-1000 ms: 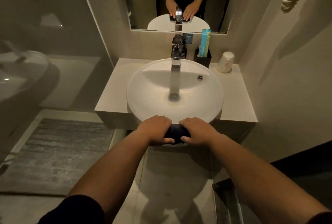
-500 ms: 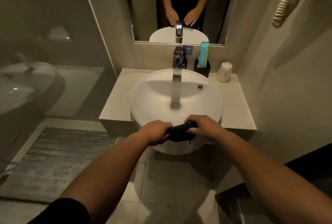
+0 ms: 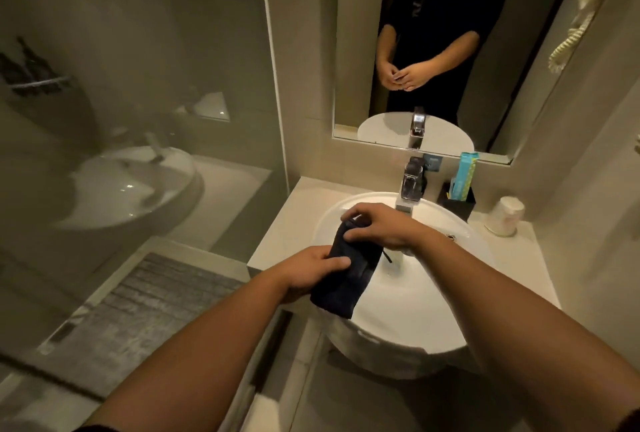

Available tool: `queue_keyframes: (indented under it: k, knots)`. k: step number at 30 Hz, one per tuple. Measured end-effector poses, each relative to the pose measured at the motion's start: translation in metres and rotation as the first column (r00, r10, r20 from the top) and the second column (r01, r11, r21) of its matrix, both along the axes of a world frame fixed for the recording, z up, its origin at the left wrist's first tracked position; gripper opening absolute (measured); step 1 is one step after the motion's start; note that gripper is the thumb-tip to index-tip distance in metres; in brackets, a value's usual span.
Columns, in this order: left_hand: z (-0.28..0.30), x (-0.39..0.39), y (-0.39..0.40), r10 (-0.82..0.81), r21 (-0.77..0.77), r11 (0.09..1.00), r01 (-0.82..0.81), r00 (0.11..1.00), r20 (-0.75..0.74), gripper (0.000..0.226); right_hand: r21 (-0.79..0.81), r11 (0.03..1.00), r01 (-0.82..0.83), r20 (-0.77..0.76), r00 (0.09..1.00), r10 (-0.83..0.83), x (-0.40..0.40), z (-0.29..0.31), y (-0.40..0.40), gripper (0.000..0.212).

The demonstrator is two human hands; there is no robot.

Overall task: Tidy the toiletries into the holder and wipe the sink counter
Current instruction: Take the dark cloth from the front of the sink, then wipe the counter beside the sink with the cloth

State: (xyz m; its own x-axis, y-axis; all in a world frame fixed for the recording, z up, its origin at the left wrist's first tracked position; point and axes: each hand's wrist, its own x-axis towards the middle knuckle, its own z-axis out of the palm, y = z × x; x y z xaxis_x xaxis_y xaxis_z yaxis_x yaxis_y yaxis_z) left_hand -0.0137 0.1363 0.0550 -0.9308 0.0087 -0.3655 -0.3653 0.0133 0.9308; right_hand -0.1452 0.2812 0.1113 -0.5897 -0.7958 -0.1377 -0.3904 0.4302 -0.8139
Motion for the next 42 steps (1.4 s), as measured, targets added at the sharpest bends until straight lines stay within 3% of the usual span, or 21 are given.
queue_keyframes:
  k: [7,8,10,13,16,18,22,25,31,37,42]
  knots:
    - [-0.024,-0.057,-0.080,0.096,0.080,0.992,-0.096,0.995,0.005,0.030,-0.038,0.998,0.047,0.061,0.997,-0.045,-0.054,-0.037,-0.091,0.027]
    - [-0.029,-0.069,-0.092,0.101,0.021,0.995,-0.101,0.995,0.004,0.024,-0.032,0.998,0.063,0.053,0.997,-0.061,-0.064,-0.042,-0.103,0.026]
    - [-0.037,-0.092,-0.117,0.113,-0.236,0.965,-0.114,0.993,-0.019,0.017,-0.041,0.992,0.115,0.052,0.992,-0.113,-0.083,-0.054,-0.124,0.024]
    - [-0.047,-0.133,-0.163,0.121,-0.613,0.774,-0.160,0.987,-0.105,0.014,-0.031,0.959,0.283,-0.082,0.955,-0.285,-0.114,-0.078,-0.137,0.023]
    - [-0.058,-0.175,-0.209,0.187,-0.753,0.610,-0.246,0.968,-0.164,0.016,0.102,0.879,0.466,-0.375,0.836,-0.400,-0.142,-0.118,-0.120,0.028]
    - [-0.064,-0.206,-0.236,0.190,-0.823,0.502,-0.265,0.962,-0.194,0.018,0.194,0.842,0.504,-0.533,0.774,-0.340,-0.156,-0.146,-0.105,0.029]
    - [-0.073,-0.273,-0.273,0.145,-0.911,0.285,-0.298,0.953,-0.267,0.019,0.278,0.831,0.481,-0.651,0.731,-0.205,-0.162,-0.180,-0.090,0.022]
    - [-0.101,-0.319,-0.281,0.022,-0.946,0.198,-0.258,0.966,-0.259,0.017,0.317,0.817,0.482,-0.699,0.701,-0.143,-0.160,-0.198,-0.087,0.043]
    - [-0.191,-0.339,-0.261,-0.368,-0.977,0.191,0.091,0.930,0.015,0.043,0.322,0.811,0.489,-0.724,0.679,-0.121,-0.165,-0.222,-0.086,0.061]
    - [-0.191,-0.308,-0.260,-0.416,-0.963,0.242,0.120,0.910,0.009,0.047,0.320,0.807,0.496,-0.718,0.683,-0.135,-0.164,-0.224,-0.090,0.061]
    - [-0.190,-0.215,-0.243,-0.360,-0.941,0.309,0.138,0.933,0.019,0.050,0.343,0.814,0.469,-0.715,0.693,-0.098,-0.164,-0.221,-0.085,0.066]
